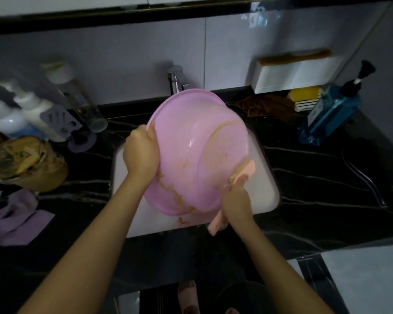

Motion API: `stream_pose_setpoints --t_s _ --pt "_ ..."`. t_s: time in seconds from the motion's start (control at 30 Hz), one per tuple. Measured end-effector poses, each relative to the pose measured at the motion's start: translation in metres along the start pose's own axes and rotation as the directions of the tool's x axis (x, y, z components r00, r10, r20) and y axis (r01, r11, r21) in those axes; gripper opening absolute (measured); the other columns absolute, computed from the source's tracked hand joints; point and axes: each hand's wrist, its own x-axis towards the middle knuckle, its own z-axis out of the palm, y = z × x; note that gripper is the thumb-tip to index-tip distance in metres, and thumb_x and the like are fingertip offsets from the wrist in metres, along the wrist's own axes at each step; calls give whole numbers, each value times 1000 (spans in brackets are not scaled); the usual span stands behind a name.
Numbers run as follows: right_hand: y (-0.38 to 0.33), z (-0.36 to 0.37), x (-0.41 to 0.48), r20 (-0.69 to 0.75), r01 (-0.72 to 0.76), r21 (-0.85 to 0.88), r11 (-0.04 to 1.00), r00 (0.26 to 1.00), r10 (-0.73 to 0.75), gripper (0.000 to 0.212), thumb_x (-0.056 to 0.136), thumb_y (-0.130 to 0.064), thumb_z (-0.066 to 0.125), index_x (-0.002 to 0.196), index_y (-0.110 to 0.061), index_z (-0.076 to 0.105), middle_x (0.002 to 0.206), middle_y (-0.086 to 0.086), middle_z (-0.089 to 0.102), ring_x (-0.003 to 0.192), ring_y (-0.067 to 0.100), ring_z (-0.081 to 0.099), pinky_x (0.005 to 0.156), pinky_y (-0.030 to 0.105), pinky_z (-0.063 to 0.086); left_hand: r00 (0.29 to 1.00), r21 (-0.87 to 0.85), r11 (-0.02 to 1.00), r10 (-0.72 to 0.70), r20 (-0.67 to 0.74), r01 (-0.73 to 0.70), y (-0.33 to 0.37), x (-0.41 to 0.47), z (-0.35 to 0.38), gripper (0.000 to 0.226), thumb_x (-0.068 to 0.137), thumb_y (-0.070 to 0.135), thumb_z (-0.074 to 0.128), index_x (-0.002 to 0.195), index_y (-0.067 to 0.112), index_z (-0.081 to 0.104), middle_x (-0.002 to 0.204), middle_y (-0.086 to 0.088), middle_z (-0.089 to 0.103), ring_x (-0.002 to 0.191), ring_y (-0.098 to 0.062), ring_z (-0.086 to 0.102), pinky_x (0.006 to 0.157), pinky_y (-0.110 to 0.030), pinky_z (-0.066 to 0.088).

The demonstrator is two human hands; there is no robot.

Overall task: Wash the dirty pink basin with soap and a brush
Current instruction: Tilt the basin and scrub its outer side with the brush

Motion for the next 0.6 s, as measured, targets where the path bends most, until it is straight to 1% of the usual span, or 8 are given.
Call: stream_pose_setpoints --t_s 0.1,0.17,0.2,0.27,0.33,0.4,0.5,0.6 --pt "1 15 -68 207 221 49 974 952 -226 70 100 -17 31 147 -22 -21 107 1 55 87 19 53 72 24 37 1000 9 1000 -17 -3 17 -1 3 1 46 101 34 34 86 -3 57 94 -28 62 89 -44 57 65 -35 31" --pt "5 20 -74 256 324 20 946 913 -318 71 100 -17 32 146 -23 -21 97 2 55 85 20 55 72 27 39 999 8 999 -34 -6 34 -8 5 0 47 101 35 34 85 -3 57 94 -28 62 89 -44 57 65 -36 33" --pt "5 17 -55 223 277 -15 961 938 -267 70 100 -19 32 148 -20 -20 103 8 57 88 22 55 73 27 38 999 10 999 -31 -6 31 -10 5 0 48 101 35 33 84 -3 57 93 -29 62 88 -45 58 65 -37 35" --pt "-1 7 -5 97 32 47 998 995 -37 70 101 -25 32 149 -15 -17 127 18 52 99 25 52 79 27 35 1000 6 1000 -18 -9 18 -11 2 -2 49 101 35 33 84 -4 57 92 -30 62 87 -45 58 66 -38 37" --pt "-6 6 1 98 -90 146 985 992 76 71 100 -22 34 149 -12 -16 136 20 45 108 29 50 88 30 39 1000 -9 1000 -14 -7 14 -7 -1 -2 48 101 35 33 84 -4 57 91 -29 62 86 -44 58 66 -39 38" --pt "-4 22 -41 191 28 117 993 980 -50 72 98 -14 35 149 -11 -15 123 16 51 106 32 54 91 36 45 1000 -2 1000 -22 -11 22 -8 0 -2 49 101 36 33 85 -5 57 92 -30 62 87 -45 57 68 -40 39" --pt "7 28 -80 279 150 132 980 943 -182 74 97 -11 34 147 -13 -19 99 5 50 85 23 55 75 31 46 1000 -12 1000 -22 0 22 -11 1 -4 50 101 35 33 84 -5 57 92 -31 62 87 -45 58 66 -37 35" --pt "3 15 -17 156 -53 106 993 987 36 71 99 -14 35 149 -9 -15 122 17 51 103 30 54 83 36 46 1000 -13 1000 -18 -3 18 -13 0 -4 50 101 34 33 84 -6 57 92 -31 62 87 -45 58 66 -37 36"
